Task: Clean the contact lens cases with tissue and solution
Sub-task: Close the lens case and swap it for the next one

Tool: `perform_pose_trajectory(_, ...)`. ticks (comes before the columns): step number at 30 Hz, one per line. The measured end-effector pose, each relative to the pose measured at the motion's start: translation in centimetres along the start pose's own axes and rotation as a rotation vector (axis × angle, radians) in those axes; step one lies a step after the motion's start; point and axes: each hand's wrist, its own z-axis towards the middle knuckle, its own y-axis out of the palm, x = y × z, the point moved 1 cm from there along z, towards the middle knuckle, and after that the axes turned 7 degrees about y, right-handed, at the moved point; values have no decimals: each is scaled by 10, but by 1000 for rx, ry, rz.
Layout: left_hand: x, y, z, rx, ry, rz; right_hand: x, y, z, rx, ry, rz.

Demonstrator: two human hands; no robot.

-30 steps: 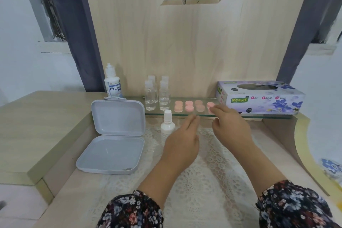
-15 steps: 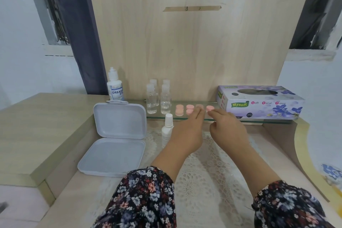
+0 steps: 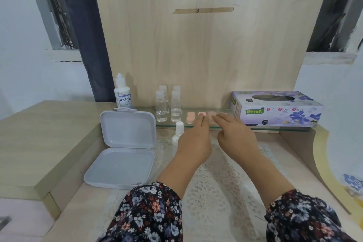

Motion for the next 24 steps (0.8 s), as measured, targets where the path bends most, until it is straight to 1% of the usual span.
perform_pose_trajectory(4,1,1,1,-5,-13,19,-2,3,3,-35,-43,-50)
perform_pose_trajectory(12,0,-1,2,-5,-18,24,-3,4,6,-32,-50,-37)
perform_pose_trajectory(16,2,-5,-3,30,-27,-9,-6,4,4,14,-72,-7)
perform_pose_trajectory(19,1,-6,-6,77,-87,-12,-11,7,4,81,-127,33)
perform_pose_trajectory(21,0,-5,-7,111,-125,-18,-15,11,6,99,-160,26)
perform_pose_trajectory(24,-2,-5,-8,121,-124,-33,-20,16,10,118,-195,-16)
